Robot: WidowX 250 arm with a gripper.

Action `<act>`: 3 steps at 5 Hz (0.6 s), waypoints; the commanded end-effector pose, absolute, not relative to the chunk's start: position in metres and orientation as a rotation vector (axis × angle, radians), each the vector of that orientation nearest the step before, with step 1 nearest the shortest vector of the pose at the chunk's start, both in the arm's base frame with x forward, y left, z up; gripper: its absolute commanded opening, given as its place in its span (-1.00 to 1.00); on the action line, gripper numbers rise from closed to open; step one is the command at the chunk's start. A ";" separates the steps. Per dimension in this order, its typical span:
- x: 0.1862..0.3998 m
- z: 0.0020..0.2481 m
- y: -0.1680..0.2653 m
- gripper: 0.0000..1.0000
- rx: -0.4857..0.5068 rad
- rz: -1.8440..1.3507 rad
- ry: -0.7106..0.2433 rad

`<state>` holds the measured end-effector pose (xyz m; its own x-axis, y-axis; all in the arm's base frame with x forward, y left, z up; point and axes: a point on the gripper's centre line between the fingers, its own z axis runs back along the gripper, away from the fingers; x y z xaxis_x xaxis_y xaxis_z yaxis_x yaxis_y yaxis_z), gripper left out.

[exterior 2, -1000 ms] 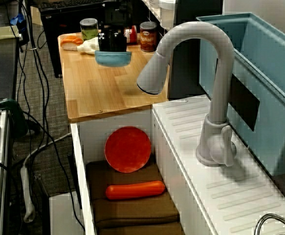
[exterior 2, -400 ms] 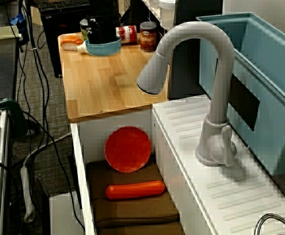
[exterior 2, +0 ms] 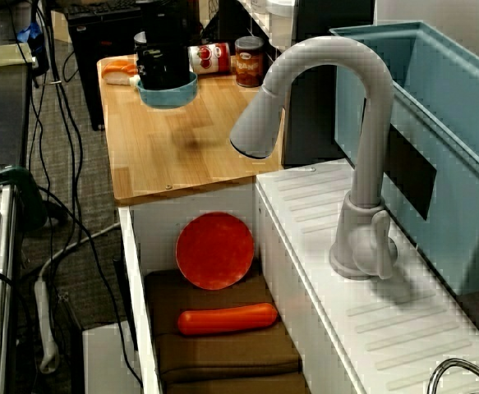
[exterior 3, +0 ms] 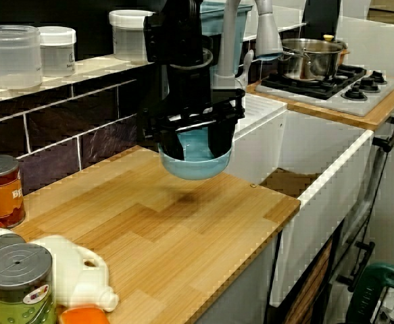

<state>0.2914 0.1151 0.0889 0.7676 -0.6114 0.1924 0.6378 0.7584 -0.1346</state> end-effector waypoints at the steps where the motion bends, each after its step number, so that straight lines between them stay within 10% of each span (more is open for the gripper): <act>1: 0.296 0.076 0.128 1.00 -0.118 -0.682 -0.167; 3: 0.300 0.055 0.137 1.00 -0.090 -0.659 -0.162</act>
